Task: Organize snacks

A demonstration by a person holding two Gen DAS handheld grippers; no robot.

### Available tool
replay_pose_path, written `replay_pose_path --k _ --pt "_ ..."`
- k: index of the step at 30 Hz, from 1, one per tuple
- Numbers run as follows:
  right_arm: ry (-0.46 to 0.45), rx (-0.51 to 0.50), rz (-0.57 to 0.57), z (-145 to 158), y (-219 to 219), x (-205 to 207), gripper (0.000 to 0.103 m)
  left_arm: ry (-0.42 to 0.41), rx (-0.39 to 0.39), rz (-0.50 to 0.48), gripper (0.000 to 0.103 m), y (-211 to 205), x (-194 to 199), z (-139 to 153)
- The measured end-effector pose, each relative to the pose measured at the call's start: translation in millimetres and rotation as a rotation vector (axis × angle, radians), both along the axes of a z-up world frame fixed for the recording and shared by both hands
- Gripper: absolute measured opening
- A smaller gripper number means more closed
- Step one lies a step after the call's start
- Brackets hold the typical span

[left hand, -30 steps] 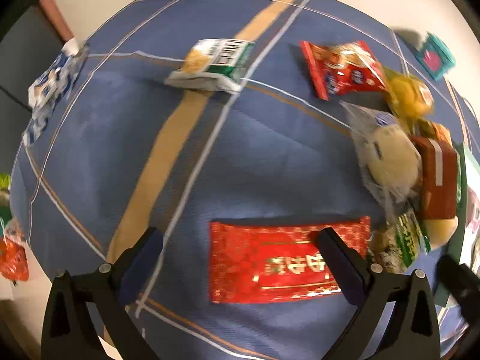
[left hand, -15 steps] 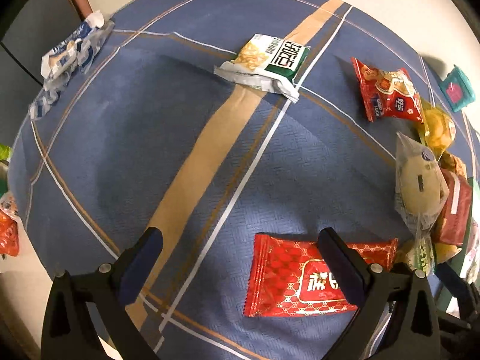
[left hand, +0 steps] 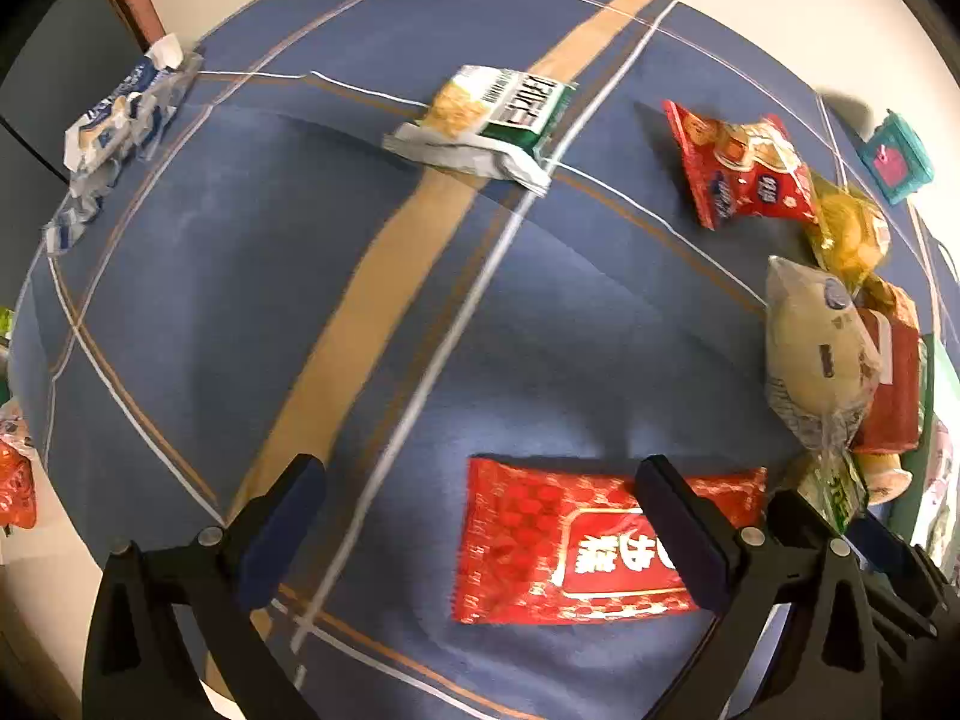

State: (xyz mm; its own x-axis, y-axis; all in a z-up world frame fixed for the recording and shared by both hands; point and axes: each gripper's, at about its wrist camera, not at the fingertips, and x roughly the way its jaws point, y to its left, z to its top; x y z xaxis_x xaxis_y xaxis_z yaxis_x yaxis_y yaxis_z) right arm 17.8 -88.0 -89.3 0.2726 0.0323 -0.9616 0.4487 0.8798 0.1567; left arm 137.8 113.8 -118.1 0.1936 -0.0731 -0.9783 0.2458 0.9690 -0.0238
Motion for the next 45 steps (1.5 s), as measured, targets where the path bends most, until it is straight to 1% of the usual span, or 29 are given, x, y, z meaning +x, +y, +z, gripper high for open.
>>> replay_pose_path --k 2,9,12,15,17,23,24,26,29,32,34,35,37,40,41,45 --pt "-0.002 0.01 -0.012 -1 -7 -5 0.068 0.012 -0.012 -0.007 0.103 -3 -1 -1" --pt "0.013 0.033 -0.05 1 -21 -30 0.067 0.037 -0.029 -0.047 0.103 -17 -7 -7" --pt "0.028 0.037 -0.075 1 -30 -42 0.067 0.044 -0.034 -0.072 0.103 -35 -18 -7" --pt "0.037 0.045 -0.089 -1 -36 -55 0.067 0.059 -0.055 -0.11 0.103 -51 -27 -8" --pt "0.042 0.047 -0.093 -2 -40 -61 0.067 0.049 -0.048 -0.139 0.103 -63 -32 -10" --pt "0.057 0.053 -0.106 -4 -53 -82 0.067 0.042 -0.031 -0.196 0.103 -77 -46 -12" --pt "0.058 0.056 -0.109 -5 -55 -86 0.067 0.042 -0.031 -0.195 0.103 -84 -55 -8" --pt "0.059 0.063 -0.115 -5 -61 -94 0.067 0.047 -0.033 -0.196 0.103 -89 -57 -8" --pt "0.056 0.075 -0.118 -8 -67 -112 0.067 0.051 -0.05 -0.19 0.103 -102 -64 -15" --pt "0.054 0.086 -0.12 -9 -70 -119 0.067 0.047 -0.071 -0.165 0.103 -98 -64 -9" --pt "0.052 0.093 -0.122 -9 -75 -124 0.067 0.049 -0.08 -0.166 0.103 -93 -64 -6" --pt "0.052 0.095 -0.122 -8 -77 -125 0.067 0.046 -0.076 -0.178 0.103 -85 -60 -3" --pt "0.054 0.097 -0.122 -8 -81 -129 0.067 0.023 -0.046 -0.216 0.103 -84 -60 -2" --pt "0.057 0.102 -0.123 -9 -83 -128 0.067 -0.021 0.031 -0.265 0.103 -94 -65 3" --pt "0.057 0.105 -0.126 -10 -85 -130 0.067 -0.02 0.042 -0.267 0.103 -97 -66 4" --pt "0.057 0.111 -0.133 -8 -86 -131 0.067 -0.013 0.041 -0.274 0.103 -108 -69 5"
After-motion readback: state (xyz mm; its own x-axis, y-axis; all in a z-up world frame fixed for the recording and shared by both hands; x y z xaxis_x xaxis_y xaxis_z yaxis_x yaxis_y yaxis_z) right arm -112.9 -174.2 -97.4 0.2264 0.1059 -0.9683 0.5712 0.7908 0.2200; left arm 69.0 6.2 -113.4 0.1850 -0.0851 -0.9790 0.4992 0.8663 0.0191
